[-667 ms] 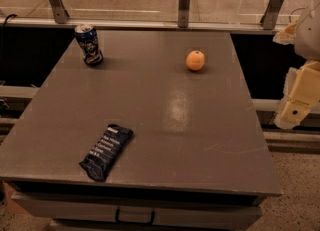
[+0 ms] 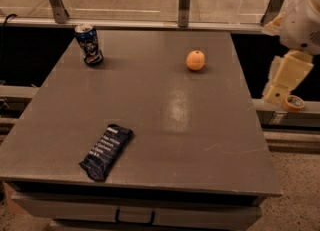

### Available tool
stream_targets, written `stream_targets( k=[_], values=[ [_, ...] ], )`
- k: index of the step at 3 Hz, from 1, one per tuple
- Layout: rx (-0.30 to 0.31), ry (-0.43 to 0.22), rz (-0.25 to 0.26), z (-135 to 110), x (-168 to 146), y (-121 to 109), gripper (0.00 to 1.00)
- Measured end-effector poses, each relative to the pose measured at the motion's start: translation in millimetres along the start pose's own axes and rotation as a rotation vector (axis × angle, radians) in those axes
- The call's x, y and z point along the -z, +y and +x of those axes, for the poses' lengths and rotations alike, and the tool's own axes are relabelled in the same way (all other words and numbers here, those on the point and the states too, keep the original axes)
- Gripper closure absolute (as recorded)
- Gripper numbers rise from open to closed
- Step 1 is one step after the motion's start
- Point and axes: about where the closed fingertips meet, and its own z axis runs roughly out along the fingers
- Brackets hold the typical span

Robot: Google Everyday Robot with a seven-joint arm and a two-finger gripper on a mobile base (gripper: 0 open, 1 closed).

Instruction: Move orange near pepsi can

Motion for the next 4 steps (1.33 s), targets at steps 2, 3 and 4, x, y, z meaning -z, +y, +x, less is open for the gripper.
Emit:
stream_targets(
  k=[2,3,4],
  values=[
    [0.006,-0.170,-0.013,-15,-86,-95,0.00],
    [0.007,-0.243,-0.053,-36,-124,-116,0.00],
    [-0.012,-0.305,-0.083,-54,-157,-133,0.00]
  ],
)
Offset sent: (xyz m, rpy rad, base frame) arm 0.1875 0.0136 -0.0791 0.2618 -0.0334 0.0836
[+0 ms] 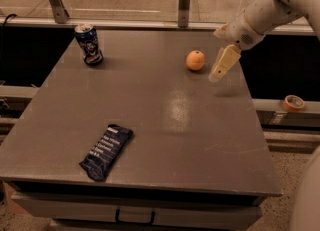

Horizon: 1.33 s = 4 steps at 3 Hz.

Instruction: Move orange near pepsi can

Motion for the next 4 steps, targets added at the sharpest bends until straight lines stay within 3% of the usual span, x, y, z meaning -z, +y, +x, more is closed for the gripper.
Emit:
stream_targets(
  k=[1,3,4],
  values=[
    [-0.025,-0.044,-0.024,-8,-24,-12,0.00],
    [-0.049,-0.101,-0.116,-31,-56,-6,0.41],
    [-0.059,-0.140,-0.145,-40,-48,-1,0.65]
  ],
)
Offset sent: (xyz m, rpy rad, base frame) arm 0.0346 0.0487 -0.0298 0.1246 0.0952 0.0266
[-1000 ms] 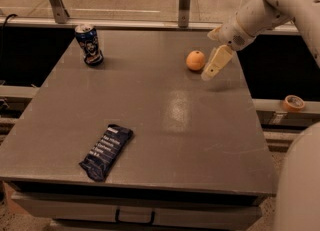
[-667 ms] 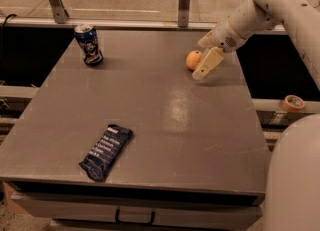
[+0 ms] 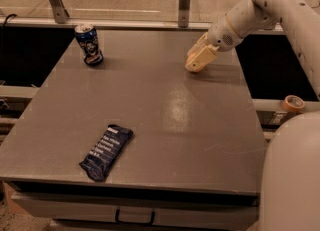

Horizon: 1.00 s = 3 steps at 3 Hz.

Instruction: Move orange near pepsi can

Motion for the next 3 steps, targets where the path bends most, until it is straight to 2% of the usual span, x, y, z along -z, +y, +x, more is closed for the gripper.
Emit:
stream_targets(
  k=[1,2,3],
  values=[
    [0.001,-0.064,0.028,-15,36,4,0.88],
    [0.027,-0.121,0.104,-33,93,5,1.00],
    [0.027,-0.121,0.104,-33,93,5,1.00]
  ],
)
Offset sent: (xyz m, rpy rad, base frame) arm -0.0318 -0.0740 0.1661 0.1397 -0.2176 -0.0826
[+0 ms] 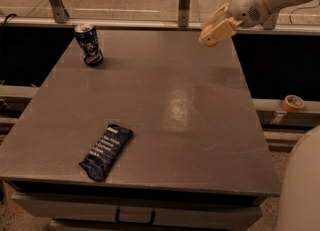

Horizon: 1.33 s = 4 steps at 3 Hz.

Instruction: Move orange near pepsi can

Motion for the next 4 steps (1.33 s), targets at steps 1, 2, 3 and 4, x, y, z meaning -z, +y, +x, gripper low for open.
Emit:
stream_targets(
  k=[1,2,3,4],
  values=[
    [0.021,-0.026,-0.026,-15,-20,-1,1.00],
    [0.063,-0.083,-0.072,-51,-66,-3,1.00],
    [0.081,-0.145,-0.119,-87,-119,-4,1.00],
    [0.056,-0.213,-0.161,-109,-163,-2,1.00]
  ],
)
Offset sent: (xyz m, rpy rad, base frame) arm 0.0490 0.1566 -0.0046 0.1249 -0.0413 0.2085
